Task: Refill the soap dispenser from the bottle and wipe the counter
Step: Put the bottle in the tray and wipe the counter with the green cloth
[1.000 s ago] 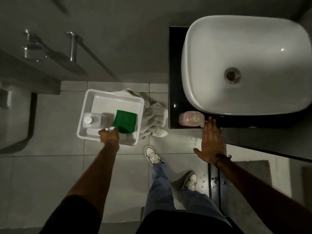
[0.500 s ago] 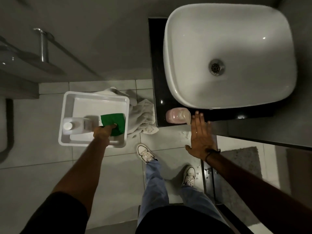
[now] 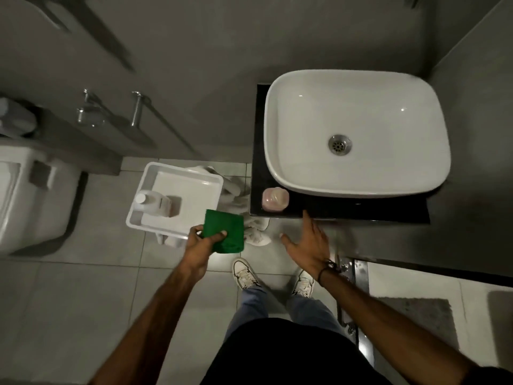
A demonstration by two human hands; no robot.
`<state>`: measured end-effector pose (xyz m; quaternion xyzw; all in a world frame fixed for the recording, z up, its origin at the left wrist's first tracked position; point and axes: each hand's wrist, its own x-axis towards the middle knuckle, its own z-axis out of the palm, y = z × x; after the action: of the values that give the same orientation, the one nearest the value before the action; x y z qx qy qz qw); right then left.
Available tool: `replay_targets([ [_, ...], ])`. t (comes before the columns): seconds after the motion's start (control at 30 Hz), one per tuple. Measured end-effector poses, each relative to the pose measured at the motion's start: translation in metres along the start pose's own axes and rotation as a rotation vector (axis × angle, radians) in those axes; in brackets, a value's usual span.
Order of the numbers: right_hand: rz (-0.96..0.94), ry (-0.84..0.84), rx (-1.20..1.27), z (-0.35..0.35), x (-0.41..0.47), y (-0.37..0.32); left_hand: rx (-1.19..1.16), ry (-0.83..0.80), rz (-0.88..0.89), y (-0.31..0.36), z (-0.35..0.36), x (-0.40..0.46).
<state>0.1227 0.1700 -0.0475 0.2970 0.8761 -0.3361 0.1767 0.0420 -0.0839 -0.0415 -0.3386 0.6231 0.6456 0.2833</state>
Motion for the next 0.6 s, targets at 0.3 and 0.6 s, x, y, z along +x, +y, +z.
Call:
replay_targets([
  [0.3,0.345,-0.569,1.076,-0.054,-0.027,0.046,0.146,-0.241,0.07,-0.048,0.131,-0.085],
  [0.6,0.22,0.407,0.694,-0.174,0.0,0.151,0.695,0.04,0.717,0.007,0.15,-0.046],
])
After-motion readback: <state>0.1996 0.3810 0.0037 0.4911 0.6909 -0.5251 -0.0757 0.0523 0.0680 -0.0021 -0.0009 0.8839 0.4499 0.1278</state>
